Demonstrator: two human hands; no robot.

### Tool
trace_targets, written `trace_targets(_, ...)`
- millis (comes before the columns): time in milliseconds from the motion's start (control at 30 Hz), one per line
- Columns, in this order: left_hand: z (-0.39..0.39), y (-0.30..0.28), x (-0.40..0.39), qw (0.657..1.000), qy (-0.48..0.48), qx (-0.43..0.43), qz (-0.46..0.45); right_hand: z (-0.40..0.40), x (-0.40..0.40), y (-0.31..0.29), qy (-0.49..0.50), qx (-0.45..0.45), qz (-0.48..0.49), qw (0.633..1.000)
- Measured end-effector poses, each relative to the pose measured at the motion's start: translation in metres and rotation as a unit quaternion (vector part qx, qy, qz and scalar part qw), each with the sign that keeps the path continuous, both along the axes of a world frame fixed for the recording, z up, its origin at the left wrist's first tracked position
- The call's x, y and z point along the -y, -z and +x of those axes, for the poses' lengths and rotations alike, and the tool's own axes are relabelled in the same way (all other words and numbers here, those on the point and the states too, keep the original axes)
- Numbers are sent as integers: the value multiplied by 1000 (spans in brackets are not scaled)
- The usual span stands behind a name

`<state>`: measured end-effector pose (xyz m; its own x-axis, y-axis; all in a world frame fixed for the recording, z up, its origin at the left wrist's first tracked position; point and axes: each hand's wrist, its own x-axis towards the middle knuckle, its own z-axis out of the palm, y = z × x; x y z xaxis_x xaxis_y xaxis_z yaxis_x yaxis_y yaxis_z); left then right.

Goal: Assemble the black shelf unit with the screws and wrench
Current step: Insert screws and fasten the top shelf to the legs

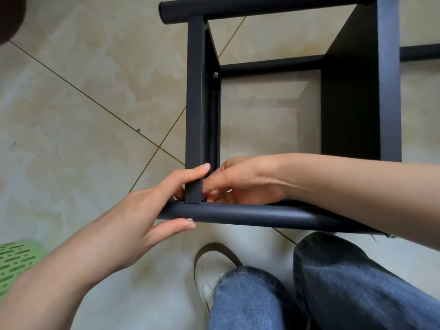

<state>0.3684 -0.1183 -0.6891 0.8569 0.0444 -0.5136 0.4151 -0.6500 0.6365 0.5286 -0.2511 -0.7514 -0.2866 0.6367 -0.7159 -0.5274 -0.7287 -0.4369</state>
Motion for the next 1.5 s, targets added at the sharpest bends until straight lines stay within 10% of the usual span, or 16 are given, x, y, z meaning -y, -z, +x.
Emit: trace_targets(1500, 3, -2, 2, 1000, -14, -4, -12, 9, 4, -1, -28, 14, -17, 999)
